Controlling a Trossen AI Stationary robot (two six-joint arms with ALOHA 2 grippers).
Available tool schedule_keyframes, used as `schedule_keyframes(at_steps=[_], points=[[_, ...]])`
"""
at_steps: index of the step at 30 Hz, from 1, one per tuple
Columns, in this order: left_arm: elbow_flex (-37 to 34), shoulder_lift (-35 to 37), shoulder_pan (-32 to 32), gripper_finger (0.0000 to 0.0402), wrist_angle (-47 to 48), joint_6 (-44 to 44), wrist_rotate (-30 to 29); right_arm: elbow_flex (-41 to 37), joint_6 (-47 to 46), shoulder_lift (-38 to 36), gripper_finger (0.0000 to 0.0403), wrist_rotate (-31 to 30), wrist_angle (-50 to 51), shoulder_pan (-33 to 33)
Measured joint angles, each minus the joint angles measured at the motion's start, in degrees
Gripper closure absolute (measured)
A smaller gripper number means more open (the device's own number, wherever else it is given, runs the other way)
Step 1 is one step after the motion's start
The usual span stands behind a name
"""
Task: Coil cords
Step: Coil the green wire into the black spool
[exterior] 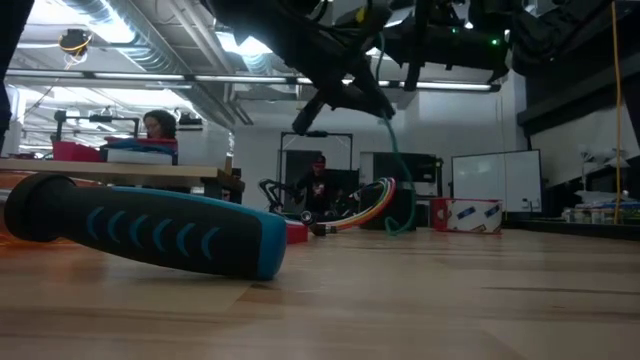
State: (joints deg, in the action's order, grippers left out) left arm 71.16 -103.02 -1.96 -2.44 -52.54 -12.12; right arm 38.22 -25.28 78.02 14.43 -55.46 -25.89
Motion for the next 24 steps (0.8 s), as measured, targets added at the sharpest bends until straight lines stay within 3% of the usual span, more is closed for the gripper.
schedule_keyframes(at_steps=[10,24], points=[[0.1,-1.7,0.2,0.0401,-6.8,1.5,0.1,0.0,1.3,3.3,0.0402,-1.4,0.0,1.6],[3.6,-1.6,0.1,0.0401,-2.0,4.7,0.1,0.0,4.6,4.7,0.0402,-1.3,2.8,1.5]])
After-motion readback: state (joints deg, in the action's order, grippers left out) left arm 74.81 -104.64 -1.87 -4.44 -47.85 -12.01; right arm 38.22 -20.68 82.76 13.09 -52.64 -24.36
